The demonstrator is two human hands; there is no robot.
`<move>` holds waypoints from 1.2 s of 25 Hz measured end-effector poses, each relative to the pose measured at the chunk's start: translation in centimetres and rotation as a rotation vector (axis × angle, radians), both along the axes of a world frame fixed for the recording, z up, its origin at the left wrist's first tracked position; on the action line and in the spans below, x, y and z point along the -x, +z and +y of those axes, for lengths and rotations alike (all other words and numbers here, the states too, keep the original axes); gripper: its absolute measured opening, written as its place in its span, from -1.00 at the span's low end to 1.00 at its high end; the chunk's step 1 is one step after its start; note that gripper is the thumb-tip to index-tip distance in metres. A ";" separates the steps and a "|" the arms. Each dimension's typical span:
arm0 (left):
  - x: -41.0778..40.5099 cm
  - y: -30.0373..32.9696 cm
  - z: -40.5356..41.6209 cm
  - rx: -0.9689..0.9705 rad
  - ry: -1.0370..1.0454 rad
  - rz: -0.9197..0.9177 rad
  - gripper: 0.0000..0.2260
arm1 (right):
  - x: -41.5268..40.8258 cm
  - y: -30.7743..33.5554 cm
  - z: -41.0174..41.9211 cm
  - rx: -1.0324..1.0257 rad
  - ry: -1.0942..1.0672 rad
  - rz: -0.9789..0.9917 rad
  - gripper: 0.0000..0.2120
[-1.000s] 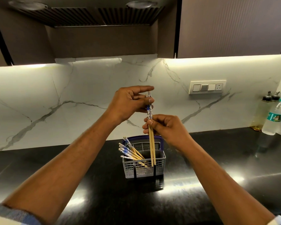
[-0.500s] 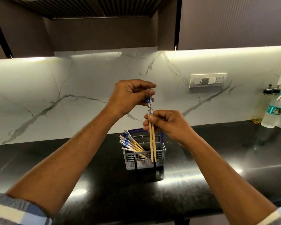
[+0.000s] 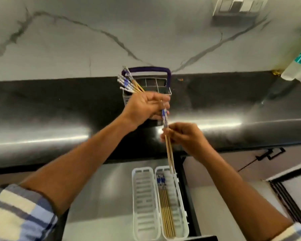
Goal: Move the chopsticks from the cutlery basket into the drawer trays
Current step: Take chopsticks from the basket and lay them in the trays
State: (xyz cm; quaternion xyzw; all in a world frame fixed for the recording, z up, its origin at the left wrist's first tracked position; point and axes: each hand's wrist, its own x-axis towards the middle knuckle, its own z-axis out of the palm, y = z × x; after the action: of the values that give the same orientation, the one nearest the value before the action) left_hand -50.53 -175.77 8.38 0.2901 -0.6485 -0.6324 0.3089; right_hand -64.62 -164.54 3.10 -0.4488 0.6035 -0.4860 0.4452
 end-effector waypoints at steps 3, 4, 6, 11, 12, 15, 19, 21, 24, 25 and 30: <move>-0.5 -7.7 2.3 -0.204 -0.026 -0.076 -0.82 | -1.0 -6.3 3.9 -0.209 -0.021 0.115 -0.90; -0.8 -9.9 3.2 -0.253 -0.009 -0.101 -0.81 | -1.4 -8.1 5.1 -0.266 -0.032 0.145 -0.90; -1.2 -13.8 5.0 -0.313 0.041 -0.134 -0.81 | -2.3 -11.3 6.8 -0.374 -0.065 0.167 -0.90; -2.3 -20.0 7.2 -0.438 0.114 -0.214 -0.81 | -3.7 -16.6 8.5 -0.537 -0.037 0.231 -0.88; -2.4 -20.5 7.4 -0.470 0.121 -0.225 -0.79 | -3.7 -17.3 8.4 -0.558 -0.030 0.241 -0.88; -2.7 -22.2 7.2 -0.550 0.114 -0.277 -0.70 | -3.6 -19.3 8.2 -0.647 -0.050 0.292 -0.87; -3.9 -23.7 7.3 -0.636 0.197 -0.353 -0.67 | -4.5 -21.6 7.5 -0.809 -0.212 0.574 -0.83; -4.9 -23.9 7.7 -0.696 0.231 -0.347 -0.71 | -5.0 -21.4 6.5 -0.873 -0.179 0.696 -0.83; -6.5 -24.5 8.0 -0.771 0.255 -0.315 -0.73 | -5.5 -21.6 5.3 -0.900 -0.050 0.824 -0.79; -6.9 -24.7 8.1 -0.786 0.267 -0.303 -0.73 | -5.6 -21.8 5.1 -0.910 -0.021 0.851 -0.78; -8.7 -25.2 8.4 -0.813 0.331 -0.238 -0.76 | -6.1 -22.5 4.1 -0.967 0.036 0.895 -0.83</move>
State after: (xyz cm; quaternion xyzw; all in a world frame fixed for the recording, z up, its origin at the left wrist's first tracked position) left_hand -41.83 -167.35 -16.78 0.5582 -0.3234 -0.7401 0.1899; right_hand -58.51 -160.48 -19.38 -0.3669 0.8731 0.0808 0.3108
